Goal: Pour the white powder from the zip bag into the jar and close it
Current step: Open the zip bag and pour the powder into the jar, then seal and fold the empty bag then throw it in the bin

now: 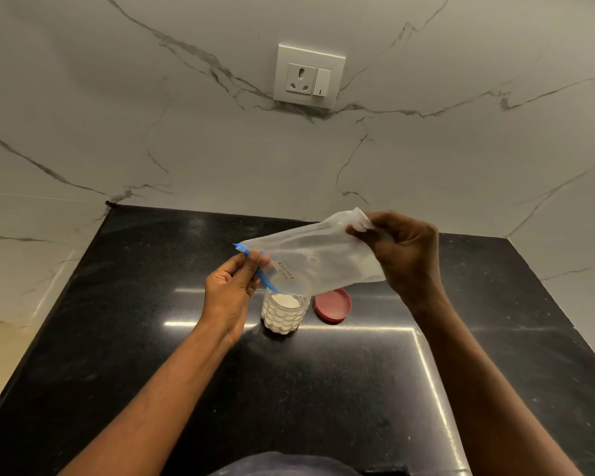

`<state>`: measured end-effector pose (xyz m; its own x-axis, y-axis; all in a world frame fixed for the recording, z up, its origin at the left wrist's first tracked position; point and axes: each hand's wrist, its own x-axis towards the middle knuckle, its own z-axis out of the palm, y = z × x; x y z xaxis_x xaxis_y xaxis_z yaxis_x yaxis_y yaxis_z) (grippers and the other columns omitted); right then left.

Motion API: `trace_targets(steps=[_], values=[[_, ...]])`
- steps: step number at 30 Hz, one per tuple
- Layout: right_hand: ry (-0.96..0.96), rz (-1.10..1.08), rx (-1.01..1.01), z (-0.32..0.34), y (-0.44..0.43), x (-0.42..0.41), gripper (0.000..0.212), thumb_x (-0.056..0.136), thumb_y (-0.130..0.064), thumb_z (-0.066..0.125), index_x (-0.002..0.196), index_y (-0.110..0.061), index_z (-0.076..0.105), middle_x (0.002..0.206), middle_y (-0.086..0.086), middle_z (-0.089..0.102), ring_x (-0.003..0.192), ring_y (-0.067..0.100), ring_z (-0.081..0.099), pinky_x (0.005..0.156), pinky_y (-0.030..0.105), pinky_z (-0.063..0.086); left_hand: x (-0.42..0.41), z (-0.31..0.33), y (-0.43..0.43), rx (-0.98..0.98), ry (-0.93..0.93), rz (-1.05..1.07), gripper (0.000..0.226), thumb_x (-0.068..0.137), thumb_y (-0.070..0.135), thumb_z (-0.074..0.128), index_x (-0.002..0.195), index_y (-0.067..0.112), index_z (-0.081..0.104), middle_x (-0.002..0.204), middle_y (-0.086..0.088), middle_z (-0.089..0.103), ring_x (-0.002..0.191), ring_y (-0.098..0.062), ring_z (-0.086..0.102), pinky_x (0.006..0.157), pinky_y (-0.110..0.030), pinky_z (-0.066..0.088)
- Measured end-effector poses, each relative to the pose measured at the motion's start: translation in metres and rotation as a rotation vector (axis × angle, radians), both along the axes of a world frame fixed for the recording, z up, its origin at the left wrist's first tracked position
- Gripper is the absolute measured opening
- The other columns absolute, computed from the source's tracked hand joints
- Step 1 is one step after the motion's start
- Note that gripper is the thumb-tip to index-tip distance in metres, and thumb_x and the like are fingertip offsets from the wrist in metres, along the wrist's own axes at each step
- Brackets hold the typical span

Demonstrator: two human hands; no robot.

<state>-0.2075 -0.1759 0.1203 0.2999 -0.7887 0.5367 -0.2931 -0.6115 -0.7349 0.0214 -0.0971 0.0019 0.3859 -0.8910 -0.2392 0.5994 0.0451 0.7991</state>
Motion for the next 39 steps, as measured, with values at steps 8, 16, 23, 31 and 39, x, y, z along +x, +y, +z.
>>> trace_targets(steps=[8,16,23,31,39], values=[[0.228,-0.001,0.158,-0.015,0.002,-0.026,0.008,0.088,-0.021,0.082,0.090,-0.017,0.076,0.079,-0.008,0.073,0.070,0.006,0.068,0.063,0.030,0.056,0.002,-0.001,0.002,0.012,0.081,0.018,0.017,0.080,0.031,0.080,0.093,0.022,0.087,0.104,-0.005,0.084,0.099,-0.016,0.080,0.081,-0.027,0.064],[0.156,-0.083,0.135,-0.023,0.014,-0.031,0.023,0.090,-0.027,0.078,0.085,-0.005,0.074,0.077,0.010,0.072,0.067,0.033,0.067,0.059,0.057,0.055,-0.003,0.002,0.003,-0.027,-0.022,-0.029,0.019,0.084,0.030,0.077,0.096,0.018,0.086,0.106,-0.007,0.084,0.101,-0.016,0.080,0.088,-0.028,0.065],[0.162,-0.093,0.334,-0.025,0.018,-0.033,0.018,0.085,-0.026,0.084,0.094,-0.013,0.076,0.087,0.003,0.077,0.080,0.026,0.074,0.072,0.043,0.064,0.003,0.009,-0.004,0.022,-0.202,0.062,0.028,0.094,0.029,0.073,0.109,0.006,0.080,0.100,-0.006,0.083,0.096,-0.017,0.073,0.088,-0.031,0.059],[-0.210,-0.006,0.476,-0.006,0.021,-0.037,0.067,0.068,-0.024,0.092,0.129,-0.020,0.064,0.122,0.000,0.073,0.111,0.017,0.073,0.083,0.033,0.064,0.009,0.081,-0.015,-0.180,-0.509,0.082,0.011,0.093,0.027,0.077,0.090,0.017,0.079,0.085,0.005,0.083,0.078,-0.010,0.079,0.069,-0.020,0.061],[-0.004,-0.149,-0.163,0.039,0.023,0.017,0.039,0.093,-0.042,0.073,0.130,-0.030,0.064,0.130,-0.011,0.063,0.122,0.006,0.061,0.093,0.030,0.055,0.003,0.132,-0.019,-0.318,-0.897,-0.077,0.023,0.083,0.036,0.086,0.089,0.015,0.077,0.081,-0.001,0.081,0.074,-0.014,0.081,0.066,-0.026,0.065]])
